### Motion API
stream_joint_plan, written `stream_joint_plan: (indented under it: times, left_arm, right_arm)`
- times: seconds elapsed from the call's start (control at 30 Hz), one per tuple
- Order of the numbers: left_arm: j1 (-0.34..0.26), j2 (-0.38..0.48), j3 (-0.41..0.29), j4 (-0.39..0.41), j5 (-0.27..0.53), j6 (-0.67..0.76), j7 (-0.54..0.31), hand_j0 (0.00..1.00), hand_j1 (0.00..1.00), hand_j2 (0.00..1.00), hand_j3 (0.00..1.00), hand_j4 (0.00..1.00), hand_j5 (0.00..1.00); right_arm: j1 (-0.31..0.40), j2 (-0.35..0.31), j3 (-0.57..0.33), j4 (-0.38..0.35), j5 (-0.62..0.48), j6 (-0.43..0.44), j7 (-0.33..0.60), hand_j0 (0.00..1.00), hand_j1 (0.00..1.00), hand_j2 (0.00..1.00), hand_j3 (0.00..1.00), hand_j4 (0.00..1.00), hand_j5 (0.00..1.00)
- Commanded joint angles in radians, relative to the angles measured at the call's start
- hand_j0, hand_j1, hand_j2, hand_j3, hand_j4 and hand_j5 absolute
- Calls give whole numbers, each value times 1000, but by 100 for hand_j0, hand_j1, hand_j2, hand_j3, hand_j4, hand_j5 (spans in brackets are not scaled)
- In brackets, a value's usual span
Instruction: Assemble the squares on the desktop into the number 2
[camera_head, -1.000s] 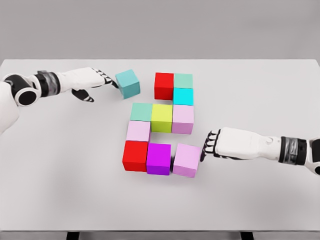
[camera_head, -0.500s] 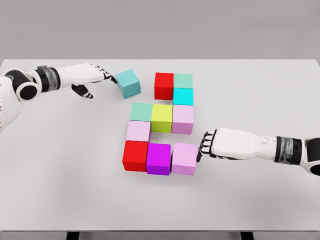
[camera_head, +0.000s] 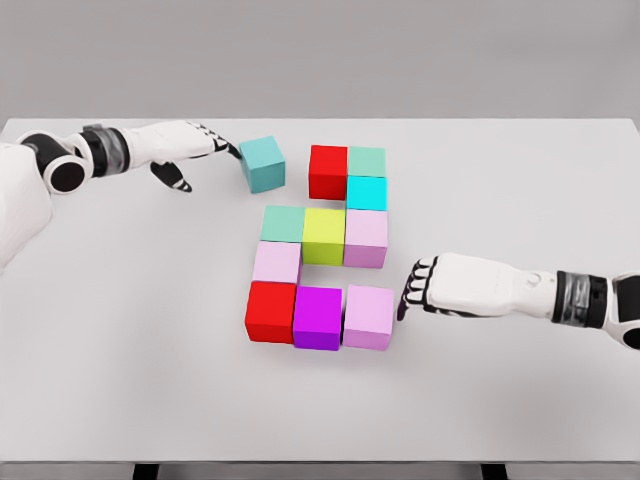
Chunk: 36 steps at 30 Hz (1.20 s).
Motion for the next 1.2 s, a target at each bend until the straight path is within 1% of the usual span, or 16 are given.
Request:
stream_joint_plan:
  times: [0.0,0.37,0.5,0.63,0.7,0.77,0.8,0.83,0.87,0.9,0.93,0.97,1.03,1.1,1.13,1.17]
  left_arm:
    - [-2,-9,2,19,6,2,0,90,90,90,90,90,90]
    - [-28,-55,2,78,4,2,0,90,90,90,90,90,90]
    - [-31,-58,2,79,4,2,0,90,90,90,90,90,90]
    - [-32,-61,4,90,4,2,0,91,91,91,91,91,91]
    - [-32,-68,4,91,6,2,0,95,95,95,95,95,95]
    - [-40,-71,4,99,6,2,0,96,96,96,96,96,96]
    - [-43,-75,4,117,6,2,0,96,96,96,96,96,96]
    - [-49,-81,6,122,6,2,0,96,96,96,96,96,96]
    - [-55,-88,6,137,6,2,0,96,96,96,96,96,96]
    - [-60,-88,7,141,6,2,0,96,96,96,96,96,96]
    - [-60,-88,7,141,6,2,0,96,96,96,96,96,96]
    - [-61,-88,7,141,6,2,0,96,96,96,96,96,96]
    - [-61,-88,7,141,4,2,0,96,96,96,96,96,96]
    - [-63,-94,7,147,6,2,0,96,96,96,96,96,96]
    - [-68,-94,9,154,6,2,0,96,96,96,96,96,96]
    - [-68,-94,12,156,6,2,0,96,96,96,96,96,96]
  right_arm:
    - [-2,3,-1,-5,-6,-1,1,57,57,57,57,57,57]
    - [-2,13,-1,-20,-6,-1,4,57,57,57,57,57,57]
    - [-2,13,-1,-18,-4,-1,4,57,57,57,57,57,57]
    - [-2,12,-1,-9,-4,-1,4,57,57,57,57,57,57]
    - [-2,1,-18,22,-6,-1,4,57,57,57,57,57,57]
    - [-2,-57,-79,28,-12,-1,4,70,70,70,70,70,70]
    - [-2,-88,-127,22,-18,-1,5,93,93,93,93,93,93]
    - [-2,-101,-150,23,-19,-1,5,100,100,100,100,100,100]
    - [-2,-148,-201,23,-18,-1,5,100,100,100,100,100,100]
    - [0,-169,-241,25,-18,-1,5,100,100,100,100,100,100]
    - [0,-172,-257,28,-18,-1,7,100,100,100,100,100,100]
    - [14,-172,-310,35,-18,-1,8,100,100,100,100,100,100]
    - [129,-169,-466,45,-18,-1,13,100,100,100,100,100,100]
    - [251,-154,-668,78,-19,-1,16,100,100,100,100,100,100]
    - [296,-143,-742,84,-19,-1,16,100,100,100,100,100,100]
    - [321,-123,-784,83,-19,-1,16,100,100,100,100,100,100]
